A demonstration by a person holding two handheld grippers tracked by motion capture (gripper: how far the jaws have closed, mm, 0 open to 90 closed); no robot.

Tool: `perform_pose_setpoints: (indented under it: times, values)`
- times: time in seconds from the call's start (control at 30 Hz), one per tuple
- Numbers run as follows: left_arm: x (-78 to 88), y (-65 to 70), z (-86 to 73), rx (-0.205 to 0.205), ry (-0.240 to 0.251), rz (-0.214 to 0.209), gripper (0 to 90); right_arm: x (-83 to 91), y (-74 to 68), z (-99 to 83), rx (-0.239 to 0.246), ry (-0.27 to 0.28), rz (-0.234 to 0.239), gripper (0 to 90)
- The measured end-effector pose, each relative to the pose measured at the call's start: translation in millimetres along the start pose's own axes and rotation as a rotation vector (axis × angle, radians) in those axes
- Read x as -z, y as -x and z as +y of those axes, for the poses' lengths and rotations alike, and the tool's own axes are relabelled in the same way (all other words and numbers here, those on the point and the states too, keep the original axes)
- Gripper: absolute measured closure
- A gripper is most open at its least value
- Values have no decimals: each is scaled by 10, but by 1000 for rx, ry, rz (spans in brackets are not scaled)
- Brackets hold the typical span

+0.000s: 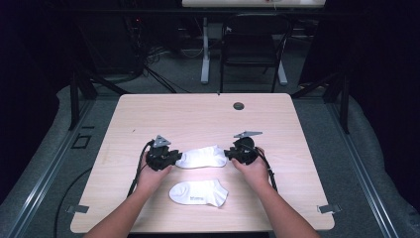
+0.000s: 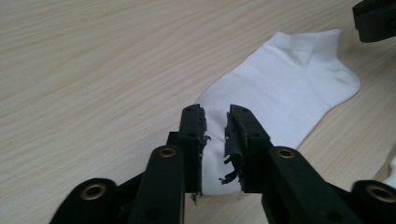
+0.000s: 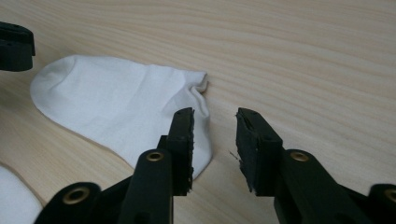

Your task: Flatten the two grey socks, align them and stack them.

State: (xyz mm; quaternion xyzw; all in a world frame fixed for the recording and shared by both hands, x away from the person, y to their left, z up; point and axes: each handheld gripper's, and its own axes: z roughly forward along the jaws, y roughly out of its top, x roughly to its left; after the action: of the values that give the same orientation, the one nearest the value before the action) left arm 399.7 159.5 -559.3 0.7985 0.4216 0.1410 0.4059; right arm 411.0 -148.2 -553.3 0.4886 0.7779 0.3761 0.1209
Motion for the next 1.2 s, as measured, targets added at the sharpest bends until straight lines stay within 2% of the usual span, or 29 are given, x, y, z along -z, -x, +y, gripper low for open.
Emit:
perform_pose_setpoints:
  times: [0.07,0.13,0.2,0.27,0.33,0.4,0.5,0.57,0.67,0.7,0.77,0.83,0.97,1.07,1.13,1.2]
  values:
    - [-35,1,5,-18,-18,11,674,-29,0,14,16,-5,-1,630]
    - [-69,-2,-8,-10,-31,5,635,-77,8,6,21,-12,-7,611]
    - [-100,4,-23,-15,-49,10,624,-126,18,-14,2,-25,-12,594]
    - [-111,0,-28,-24,-61,15,613,-136,28,-16,11,-41,-1,583]
    - [-150,1,-42,-33,-70,38,613,-164,4,-15,30,-30,9,562]
    - [-168,4,-47,-31,-80,37,605,-188,-13,-8,44,-15,-2,539]
    - [-201,12,-67,-51,-109,43,615,-256,-13,-15,69,-39,-7,522]
    - [-204,16,-79,-57,-101,36,644,-304,-20,-36,82,-40,-13,527]
    - [-206,10,-95,-59,-86,33,711,-311,-33,-39,89,-35,-21,577]
    - [-205,-9,-114,-56,-70,28,735,-302,-44,-33,91,-48,-18,666]
    - [-200,-21,-121,-48,-67,19,776,-301,-50,-35,89,-51,-10,744]
    - [-200,-29,-119,-25,-71,2,838,-288,-50,-29,77,-79,12,841]
    - [-206,-30,-111,-7,-71,1,868,-286,-49,-18,44,-91,29,867]
    - [-204,-17,-107,-19,-75,5,871,-266,-61,-11,60,-88,25,868]
    - [-205,-16,-108,-13,-73,4,871,-257,-55,-11,55,-85,32,868]
    - [-196,-31,-105,-8,-66,-3,871,-233,-34,-7,24,-76,44,868]
